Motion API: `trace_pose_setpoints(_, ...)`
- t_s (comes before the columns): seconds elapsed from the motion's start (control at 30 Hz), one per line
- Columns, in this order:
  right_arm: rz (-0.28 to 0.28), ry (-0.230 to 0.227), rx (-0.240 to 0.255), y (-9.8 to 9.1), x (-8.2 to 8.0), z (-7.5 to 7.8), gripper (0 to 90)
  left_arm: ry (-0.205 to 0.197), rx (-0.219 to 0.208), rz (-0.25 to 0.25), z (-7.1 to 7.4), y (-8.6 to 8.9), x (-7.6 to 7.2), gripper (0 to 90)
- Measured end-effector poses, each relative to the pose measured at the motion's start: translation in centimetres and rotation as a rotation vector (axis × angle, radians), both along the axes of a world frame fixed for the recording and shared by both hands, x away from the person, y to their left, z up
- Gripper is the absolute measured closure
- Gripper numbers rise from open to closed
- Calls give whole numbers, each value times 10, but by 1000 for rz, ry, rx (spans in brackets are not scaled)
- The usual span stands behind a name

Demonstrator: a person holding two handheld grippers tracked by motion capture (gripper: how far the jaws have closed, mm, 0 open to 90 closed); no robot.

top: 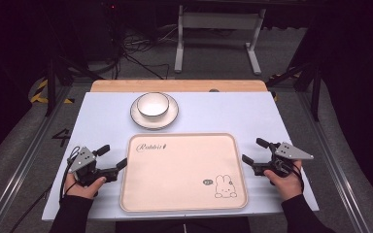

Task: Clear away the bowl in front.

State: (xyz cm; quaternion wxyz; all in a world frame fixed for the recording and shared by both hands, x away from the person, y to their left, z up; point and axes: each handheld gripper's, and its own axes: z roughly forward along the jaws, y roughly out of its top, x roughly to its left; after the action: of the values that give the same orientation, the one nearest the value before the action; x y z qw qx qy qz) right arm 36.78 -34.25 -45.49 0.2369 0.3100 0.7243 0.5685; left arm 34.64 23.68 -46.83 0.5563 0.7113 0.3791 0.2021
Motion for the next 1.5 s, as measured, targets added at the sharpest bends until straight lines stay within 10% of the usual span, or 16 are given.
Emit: trace_pose_setpoints(1.5, 11, 14, -3, 0, 1, 0, 92, 21, -3, -15, 67, -19, 21, 128)
